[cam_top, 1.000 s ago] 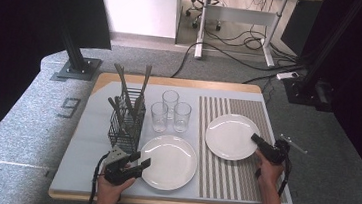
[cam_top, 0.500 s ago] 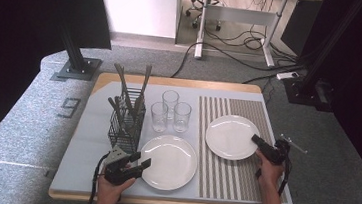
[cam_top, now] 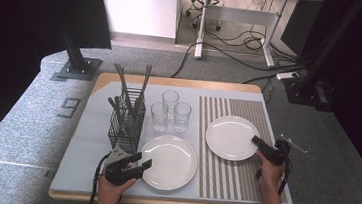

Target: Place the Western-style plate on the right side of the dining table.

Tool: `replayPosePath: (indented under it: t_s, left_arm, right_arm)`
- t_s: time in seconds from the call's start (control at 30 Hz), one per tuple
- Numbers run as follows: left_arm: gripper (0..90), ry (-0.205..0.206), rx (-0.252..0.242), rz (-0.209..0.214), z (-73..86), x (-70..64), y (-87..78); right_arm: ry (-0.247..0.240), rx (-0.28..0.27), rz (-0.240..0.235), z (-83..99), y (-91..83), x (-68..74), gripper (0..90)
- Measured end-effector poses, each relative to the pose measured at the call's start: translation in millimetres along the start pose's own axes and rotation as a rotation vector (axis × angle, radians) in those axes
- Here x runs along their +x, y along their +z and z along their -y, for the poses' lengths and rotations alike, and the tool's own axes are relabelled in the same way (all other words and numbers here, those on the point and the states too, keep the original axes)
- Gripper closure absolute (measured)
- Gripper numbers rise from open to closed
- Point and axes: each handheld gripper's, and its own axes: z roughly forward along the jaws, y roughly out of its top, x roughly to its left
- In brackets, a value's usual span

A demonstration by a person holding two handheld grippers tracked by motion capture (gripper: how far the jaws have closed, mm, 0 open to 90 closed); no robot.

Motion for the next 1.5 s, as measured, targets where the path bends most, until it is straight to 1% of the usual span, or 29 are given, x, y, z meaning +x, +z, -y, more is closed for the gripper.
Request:
replayPosePath:
  t_s: [0.27,0.57,0.77,0.87,0.9,1.03,1.27,1.4,1.5]
  left_arm:
    - [45.5,-0.001,0.001,0.0,-0.1,0.9,-0.7]
    - [45.4,-0.003,-0.001,-0.001,-0.3,1.1,-1.3]
    - [45.3,-0.002,0.004,0.001,-0.1,1.2,-1.0]
    - [45.2,0.0,0.004,0.002,-0.2,1.0,-0.9]
    - [45.2,-0.001,0.004,0.003,-0.2,1.0,-1.0]
    - [45.2,-0.003,0.003,0.001,-0.1,1.2,-1.1]
    - [45.1,-0.004,0.0,-0.002,-0.1,2.1,-1.8]
    - [45.1,-0.004,0.002,-0.004,0.2,2.8,-1.6]
    - [44.3,0.006,0.01,-0.006,0.2,2.3,-0.6]
  right_arm:
    - [-0.003,0.015,0.032,0.1,0.1,0.3,74.9]
    - [0.002,0.02,0.058,0.0,-1.1,0.0,72.7]
    - [0.01,0.017,0.096,-0.1,-1.4,-0.2,70.0]
    - [-0.01,0.004,0.104,-0.5,-2.7,1.1,69.7]
    - [-0.02,-0.001,0.106,-0.5,-2.9,1.3,69.3]
    - [-0.025,-0.002,0.105,-0.5,-3.0,1.9,67.0]
    - [-0.05,-0.031,0.11,-0.7,-4.8,4.3,62.7]
    - [-0.057,-0.038,0.1,-0.7,-6.0,6.5,61.3]
    - [-0.064,-0.046,0.09,-0.8,-7.4,8.2,60.2]
